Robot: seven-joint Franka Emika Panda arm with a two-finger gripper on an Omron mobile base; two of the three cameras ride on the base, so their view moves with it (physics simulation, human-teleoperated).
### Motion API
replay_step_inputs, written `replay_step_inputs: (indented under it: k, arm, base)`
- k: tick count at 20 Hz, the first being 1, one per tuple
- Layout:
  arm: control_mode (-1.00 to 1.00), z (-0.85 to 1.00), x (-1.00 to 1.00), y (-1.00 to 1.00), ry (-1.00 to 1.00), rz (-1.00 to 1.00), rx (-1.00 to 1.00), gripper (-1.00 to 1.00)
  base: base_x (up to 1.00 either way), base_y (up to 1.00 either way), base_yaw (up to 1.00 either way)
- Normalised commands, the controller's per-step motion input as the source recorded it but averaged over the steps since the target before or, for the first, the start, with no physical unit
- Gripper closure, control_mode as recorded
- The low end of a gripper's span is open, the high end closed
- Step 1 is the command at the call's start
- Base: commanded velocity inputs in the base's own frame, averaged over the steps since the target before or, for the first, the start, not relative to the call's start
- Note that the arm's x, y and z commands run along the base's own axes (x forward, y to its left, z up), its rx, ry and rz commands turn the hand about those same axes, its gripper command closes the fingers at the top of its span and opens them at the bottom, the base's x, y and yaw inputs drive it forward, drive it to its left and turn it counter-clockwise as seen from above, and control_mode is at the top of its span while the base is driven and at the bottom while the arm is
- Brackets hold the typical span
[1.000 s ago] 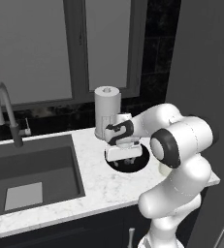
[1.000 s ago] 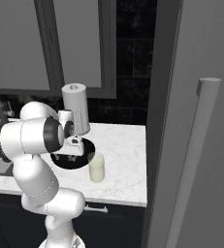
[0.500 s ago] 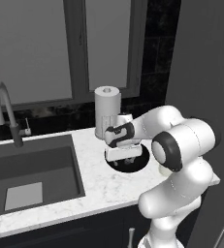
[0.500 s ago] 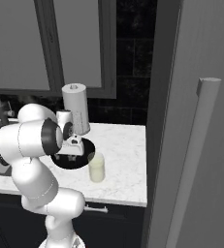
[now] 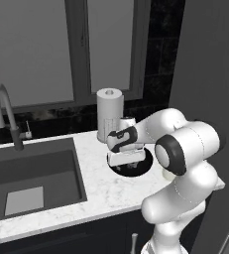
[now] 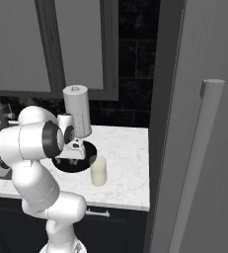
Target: Grab a lemon wedge from the fridge and one ice cube from the ice bowl, and put them in the glass of lemonade.
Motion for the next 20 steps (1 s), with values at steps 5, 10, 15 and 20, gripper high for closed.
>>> replay_step_inputs:
  k: [5,10,15,20]
  arm:
    - [-1.00,0.00,0.05,0.00,0.00,0.00,0.00,-1.00]
    - [-1.00,0.00,0.10,0.00,0.00,0.00,0.00,-1.00]
    - [-1.00,-0.05,0.10,0.00,0.00,0.00,0.00,-1.00]
    - [-1.00,-0.22,0.04,0.00,0.00,0.00,0.00,-1.00]
  base:
    - [0.00,0.00,0.00]
    - [0.00,0.00,0.00]
    - [0.00,0.00,0.00]
    - [0.00,0.00,0.00]
